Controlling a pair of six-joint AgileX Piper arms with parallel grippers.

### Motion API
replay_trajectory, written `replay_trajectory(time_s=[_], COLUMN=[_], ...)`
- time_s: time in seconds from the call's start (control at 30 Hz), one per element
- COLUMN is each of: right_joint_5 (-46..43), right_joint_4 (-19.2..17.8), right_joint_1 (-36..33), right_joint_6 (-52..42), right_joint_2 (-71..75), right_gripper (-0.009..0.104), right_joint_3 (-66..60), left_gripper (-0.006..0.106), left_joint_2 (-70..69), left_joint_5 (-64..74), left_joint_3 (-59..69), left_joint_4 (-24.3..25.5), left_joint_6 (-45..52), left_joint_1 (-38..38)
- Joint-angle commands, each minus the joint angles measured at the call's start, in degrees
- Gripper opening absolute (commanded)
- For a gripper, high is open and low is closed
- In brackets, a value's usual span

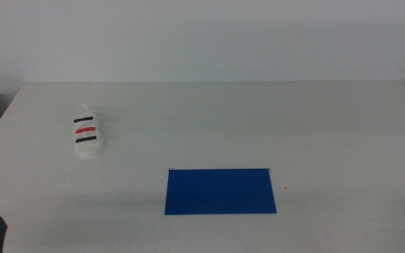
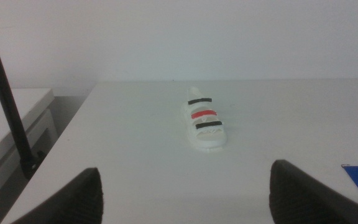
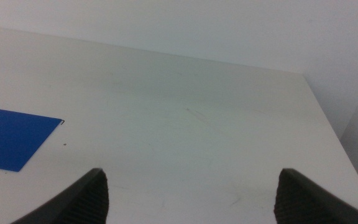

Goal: Use one arm to grab the shoe from the table and place it on the mat.

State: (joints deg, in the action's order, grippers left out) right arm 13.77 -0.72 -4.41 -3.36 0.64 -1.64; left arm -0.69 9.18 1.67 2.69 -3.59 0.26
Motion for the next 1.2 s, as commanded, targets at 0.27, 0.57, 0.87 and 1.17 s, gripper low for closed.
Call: replay_trajectory(time_s=[0.27,0.57,0.87,1.17], right_joint_5=[-4.2,-4.2,-4.2,-4.2], right_joint_4=[-0.6,-0.6,-0.6,-0.6], right_joint_1=[-0.2,-0.2,-0.2,-0.2], right_joint_6=[-0.6,-0.6,-0.6,-0.6], right_joint_2=[-0.2,-0.2,-0.2,-0.2], right_gripper=[0.078,0.078,0.078,0.078], right_joint_3=[-0.3,-0.3,-0.3,-0.3], left_gripper=[0.091,0.091,0.091,0.091], left_joint_2=[9.7,27.5,47.0,60.6], left_joint_5=[1.5,17.5,38.2,46.4], left_joint_3=[-11.5,-33.4,-59.7,-75.7], left_joint_4=[-0.1,-0.7,-2.7,-4.6], left_joint_6=[-0.7,-0.7,-2.9,-4.3], left_joint_1=[-0.1,-0.1,-0.1,-0.1])
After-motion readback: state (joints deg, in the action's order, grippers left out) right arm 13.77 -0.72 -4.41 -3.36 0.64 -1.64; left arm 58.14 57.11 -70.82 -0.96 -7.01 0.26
